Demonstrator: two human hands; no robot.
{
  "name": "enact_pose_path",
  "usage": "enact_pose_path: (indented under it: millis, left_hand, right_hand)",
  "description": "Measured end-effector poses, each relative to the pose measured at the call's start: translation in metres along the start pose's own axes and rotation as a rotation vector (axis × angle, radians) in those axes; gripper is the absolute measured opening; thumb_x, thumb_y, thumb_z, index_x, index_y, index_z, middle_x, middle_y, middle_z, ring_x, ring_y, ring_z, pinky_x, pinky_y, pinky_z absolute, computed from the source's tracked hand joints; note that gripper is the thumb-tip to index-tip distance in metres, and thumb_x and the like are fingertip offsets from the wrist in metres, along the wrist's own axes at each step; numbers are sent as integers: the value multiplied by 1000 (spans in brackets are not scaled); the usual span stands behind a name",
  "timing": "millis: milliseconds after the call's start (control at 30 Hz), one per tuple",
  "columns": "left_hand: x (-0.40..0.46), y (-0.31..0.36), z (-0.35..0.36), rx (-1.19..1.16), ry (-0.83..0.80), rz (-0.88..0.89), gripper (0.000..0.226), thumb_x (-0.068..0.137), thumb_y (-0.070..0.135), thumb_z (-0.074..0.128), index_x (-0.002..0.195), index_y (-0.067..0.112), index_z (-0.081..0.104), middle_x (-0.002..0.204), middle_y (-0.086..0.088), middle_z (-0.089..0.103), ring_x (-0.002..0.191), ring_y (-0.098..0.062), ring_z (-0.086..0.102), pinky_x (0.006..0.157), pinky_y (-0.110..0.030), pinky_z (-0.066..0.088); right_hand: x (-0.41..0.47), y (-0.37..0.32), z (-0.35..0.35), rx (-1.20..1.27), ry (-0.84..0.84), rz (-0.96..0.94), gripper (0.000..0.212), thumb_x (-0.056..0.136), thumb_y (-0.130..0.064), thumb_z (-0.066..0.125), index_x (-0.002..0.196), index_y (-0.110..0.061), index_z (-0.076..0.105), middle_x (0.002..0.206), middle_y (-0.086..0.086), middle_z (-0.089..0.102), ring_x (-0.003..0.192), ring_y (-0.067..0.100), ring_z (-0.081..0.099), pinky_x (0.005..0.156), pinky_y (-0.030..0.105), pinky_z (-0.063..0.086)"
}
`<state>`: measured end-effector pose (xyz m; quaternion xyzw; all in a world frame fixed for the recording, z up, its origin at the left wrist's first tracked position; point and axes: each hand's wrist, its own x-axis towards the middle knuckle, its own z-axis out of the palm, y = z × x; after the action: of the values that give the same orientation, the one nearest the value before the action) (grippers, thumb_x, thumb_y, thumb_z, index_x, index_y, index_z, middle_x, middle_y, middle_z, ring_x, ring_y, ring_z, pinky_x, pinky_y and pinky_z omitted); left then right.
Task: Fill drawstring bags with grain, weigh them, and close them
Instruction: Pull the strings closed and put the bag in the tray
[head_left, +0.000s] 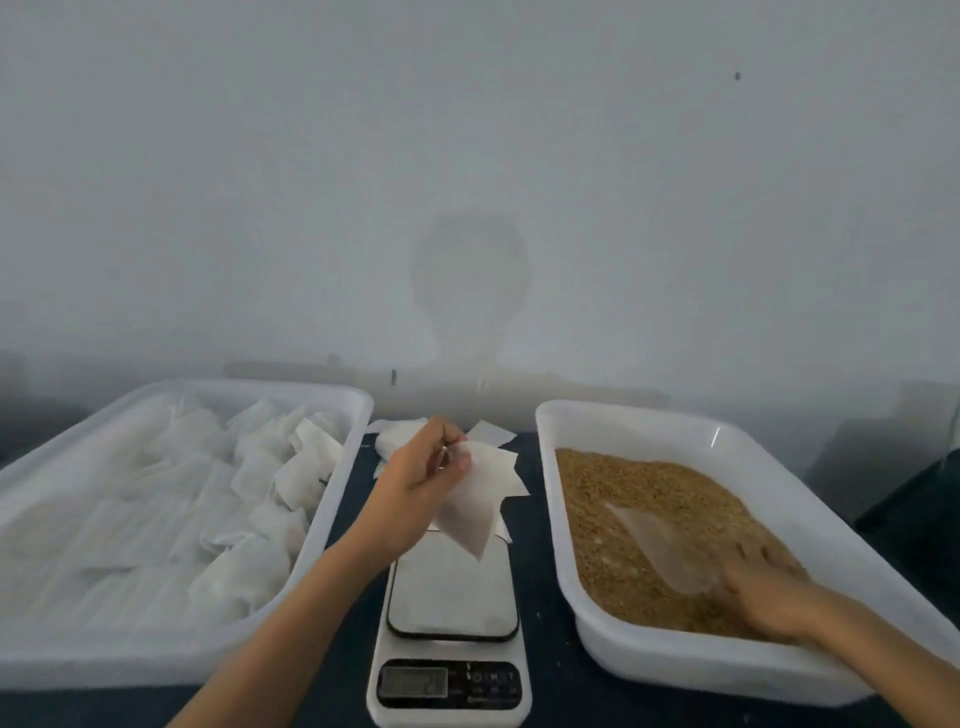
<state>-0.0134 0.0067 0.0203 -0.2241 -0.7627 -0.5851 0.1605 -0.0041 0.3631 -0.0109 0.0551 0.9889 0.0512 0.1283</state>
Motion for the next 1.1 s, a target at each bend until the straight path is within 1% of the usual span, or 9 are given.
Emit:
enact_pose_path:
  millis: [67, 167, 233, 300, 400, 533, 633, 900, 1100]
  left_hand:
    - [-10, -6, -9, 18, 13, -19, 12, 96, 11, 49, 86, 16, 51, 73, 10, 49, 70, -10, 42, 68, -29, 34]
    - [-18, -11, -14, 9, 28, -31, 11, 96, 10, 49, 87, 14, 51, 77, 11, 52, 73, -12, 45, 70, -30, 35]
    - [-20, -13, -11, -1, 39, -28, 12, 96, 10, 49, 86, 15, 51, 76, 13, 51, 72, -12, 45, 68, -30, 34]
    - [-22, -15, -4, -23, 73, -38, 11, 97, 10, 48, 86, 14, 50, 72, 15, 51, 68, -13, 44, 66, -30, 34]
    - [-25, -21, 6, -73, 134, -86, 12, 96, 9, 50, 86, 15, 52, 70, 17, 53, 64, -10, 45, 62, -27, 36]
    - [-32, -32, 16, -53, 173, -161, 14, 92, 9, 56, 85, 20, 59, 70, 19, 59, 60, -2, 51, 60, -20, 42]
    - [-37, -41, 18, -73, 221, -227, 17, 88, 5, 61, 85, 22, 65, 78, 14, 65, 65, -4, 60, 59, -16, 49]
    - [-40, -60, 8, -194, 303, -236, 36, 87, -11, 55, 113, 14, 54, 107, 0, 64, 99, -9, 63, 85, -17, 50]
    - [-45, -69, -6, -55, 427, -198, 28, 88, -14, 48, 108, 5, 52, 104, 0, 60, 104, -11, 57, 90, -13, 45]
  right_hand:
    - [-2, -17, -11, 101, 208, -52, 50, 98, -28, 40, 142, -14, 21, 149, 5, 21, 136, 25, 27, 106, 31, 32]
    - [-15, -65, -34, 657, 563, -312, 31, 95, -15, 50, 123, -20, 38, 118, -11, 47, 112, 8, 52, 87, 16, 39]
    - [-31, -106, -46, 1092, 494, -431, 27, 92, -13, 55, 114, -24, 44, 108, -10, 58, 97, 1, 62, 82, 20, 48]
    - [-44, -146, -45, 1357, 286, -484, 37, 88, -18, 63, 119, -25, 43, 112, -8, 61, 98, 1, 62, 84, 22, 48]
    - [-49, -195, -31, 1402, 150, -385, 51, 85, -18, 68, 124, -23, 36, 113, -1, 60, 102, 9, 59, 82, 21, 47]
    - [-37, -222, -10, 1454, 209, -209, 20, 90, -1, 56, 108, -10, 53, 104, 11, 64, 97, 23, 61, 89, 38, 51]
    - [-26, -224, 2, 1320, 327, -222, 12, 91, 0, 54, 87, -11, 55, 88, 6, 62, 87, 20, 59, 70, 21, 44]
    - [-13, -218, 24, 1200, 474, -391, 32, 96, -5, 45, 125, -19, 52, 111, -7, 58, 107, 3, 54, 80, 4, 38]
    - [-7, -209, 29, 1407, 440, -384, 31, 99, -11, 42, 129, -22, 43, 125, -4, 53, 118, 5, 49, 102, 22, 37]
